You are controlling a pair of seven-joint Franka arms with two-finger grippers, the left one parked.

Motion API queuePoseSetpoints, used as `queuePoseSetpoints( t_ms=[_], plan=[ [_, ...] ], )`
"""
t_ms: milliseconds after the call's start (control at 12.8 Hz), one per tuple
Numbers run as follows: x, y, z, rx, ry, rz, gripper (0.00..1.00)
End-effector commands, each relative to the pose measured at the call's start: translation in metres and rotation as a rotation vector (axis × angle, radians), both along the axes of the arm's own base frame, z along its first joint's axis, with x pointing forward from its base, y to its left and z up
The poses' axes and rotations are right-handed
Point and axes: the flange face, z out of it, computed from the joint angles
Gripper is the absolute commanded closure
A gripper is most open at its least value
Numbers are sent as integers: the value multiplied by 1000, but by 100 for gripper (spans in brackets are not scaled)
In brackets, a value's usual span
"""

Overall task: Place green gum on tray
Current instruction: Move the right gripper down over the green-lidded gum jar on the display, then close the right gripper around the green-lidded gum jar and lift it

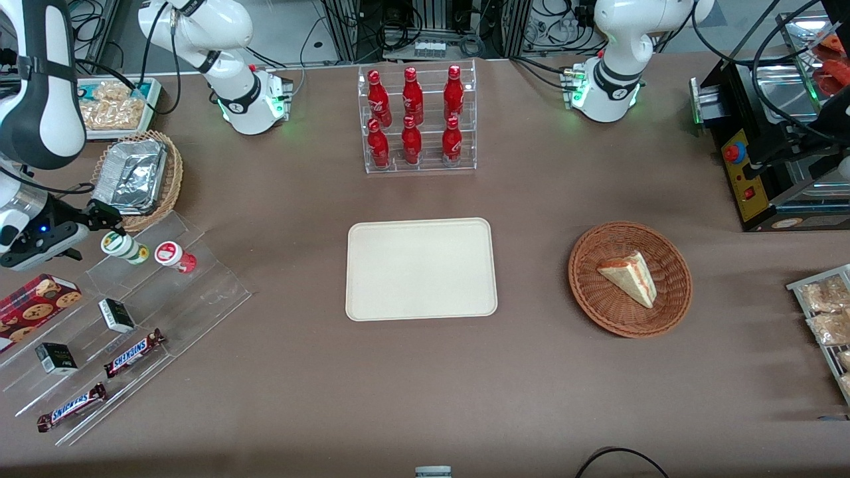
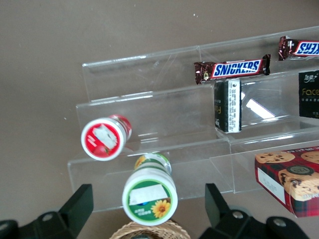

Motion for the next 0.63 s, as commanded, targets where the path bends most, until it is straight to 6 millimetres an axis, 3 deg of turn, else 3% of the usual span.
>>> queuePoseSetpoints(
  t_ms=[0,235,548],
  plan=[
    [-14,-1,-12,-1,-40,43,0],
    [-24,-7,-29,3,-33,24,0],
    [-24,-12,-36,-7,-54,15,0]
  ],
)
